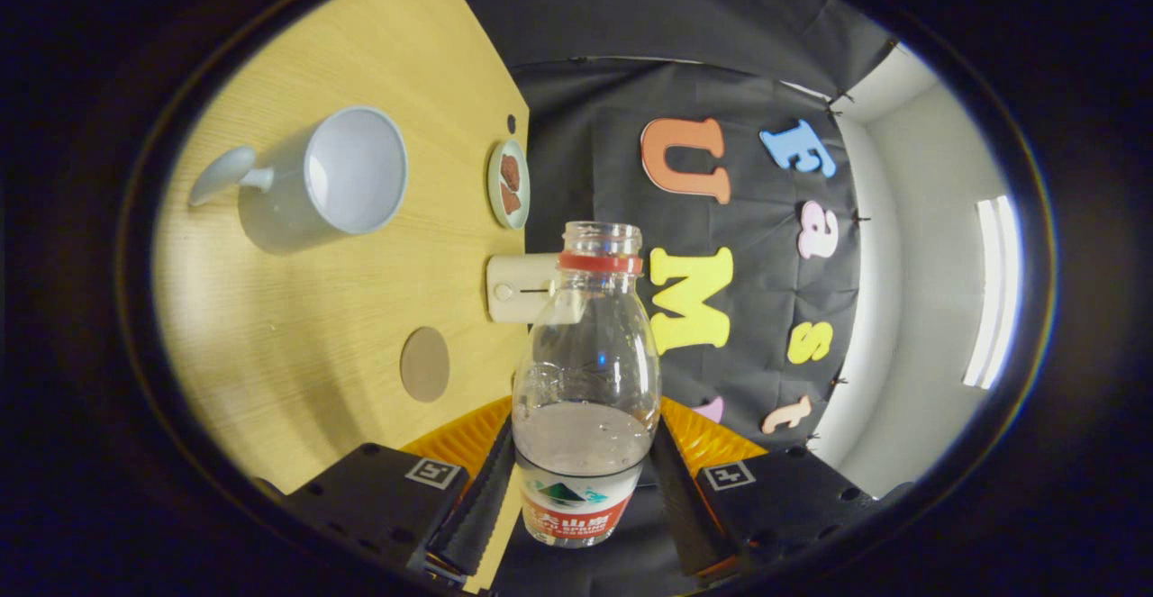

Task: Take the bottle from table, then pour the juice into the cup, finally place the bottle on the coaster

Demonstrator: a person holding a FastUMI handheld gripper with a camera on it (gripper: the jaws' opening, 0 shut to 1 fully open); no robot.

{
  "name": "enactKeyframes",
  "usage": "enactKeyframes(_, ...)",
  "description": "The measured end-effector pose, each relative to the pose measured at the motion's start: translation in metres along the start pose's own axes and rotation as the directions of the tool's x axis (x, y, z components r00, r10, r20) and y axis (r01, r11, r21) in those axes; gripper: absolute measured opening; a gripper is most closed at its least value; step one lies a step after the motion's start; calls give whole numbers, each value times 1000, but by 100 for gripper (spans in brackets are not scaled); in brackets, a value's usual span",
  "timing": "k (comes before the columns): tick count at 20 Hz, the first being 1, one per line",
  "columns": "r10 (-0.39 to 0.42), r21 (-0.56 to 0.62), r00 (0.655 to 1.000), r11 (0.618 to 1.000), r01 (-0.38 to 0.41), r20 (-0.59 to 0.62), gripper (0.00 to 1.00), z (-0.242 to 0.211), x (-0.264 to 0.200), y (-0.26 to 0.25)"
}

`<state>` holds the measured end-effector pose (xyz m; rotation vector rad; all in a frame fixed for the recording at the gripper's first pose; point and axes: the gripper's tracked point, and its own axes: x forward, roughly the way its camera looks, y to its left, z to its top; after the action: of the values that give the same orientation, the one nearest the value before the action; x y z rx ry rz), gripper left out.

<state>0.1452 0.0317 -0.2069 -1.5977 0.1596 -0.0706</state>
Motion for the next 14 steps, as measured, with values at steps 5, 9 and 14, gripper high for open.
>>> enactKeyframes(5,-4,-82,1000,997,4,-3,83,9,7,3)
enactKeyframes(9,13,-128,1000,992,-16,-25,82,9,5,7)
enactKeyframes(14,15,-187,999,982,-22,-34,83,9,7,8)
